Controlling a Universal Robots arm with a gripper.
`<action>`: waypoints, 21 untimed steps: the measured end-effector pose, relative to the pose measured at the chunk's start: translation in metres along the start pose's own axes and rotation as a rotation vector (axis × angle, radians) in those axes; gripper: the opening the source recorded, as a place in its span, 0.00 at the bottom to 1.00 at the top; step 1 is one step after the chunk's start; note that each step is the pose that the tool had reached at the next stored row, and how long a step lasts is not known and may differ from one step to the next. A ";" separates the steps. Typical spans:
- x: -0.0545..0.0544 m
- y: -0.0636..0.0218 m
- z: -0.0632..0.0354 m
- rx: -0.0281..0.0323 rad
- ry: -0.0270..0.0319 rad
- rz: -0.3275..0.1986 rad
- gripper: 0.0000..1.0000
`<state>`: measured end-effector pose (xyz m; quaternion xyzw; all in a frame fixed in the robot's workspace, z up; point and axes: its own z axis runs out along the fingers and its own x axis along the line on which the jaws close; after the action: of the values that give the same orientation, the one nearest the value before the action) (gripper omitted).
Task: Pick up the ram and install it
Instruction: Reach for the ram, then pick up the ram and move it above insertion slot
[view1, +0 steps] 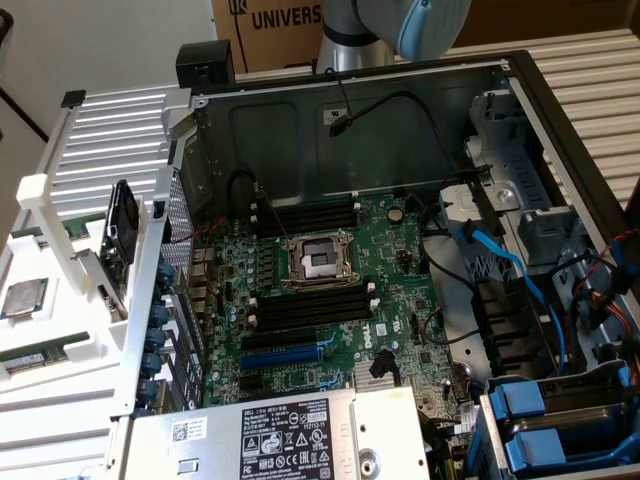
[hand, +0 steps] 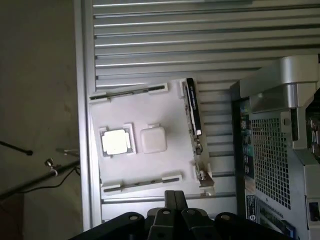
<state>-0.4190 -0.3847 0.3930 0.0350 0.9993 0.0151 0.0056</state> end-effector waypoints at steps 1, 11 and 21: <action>0.005 0.0010 0.0000 0.0016 0.0009 0.000 0.11; 0.066 0.0044 0.0000 0.0069 0.0033 0.000 0.11; 0.066 0.0044 0.0001 0.0070 0.0033 0.000 0.11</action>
<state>-0.4844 -0.3757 0.3925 0.0349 0.9993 0.0117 0.0038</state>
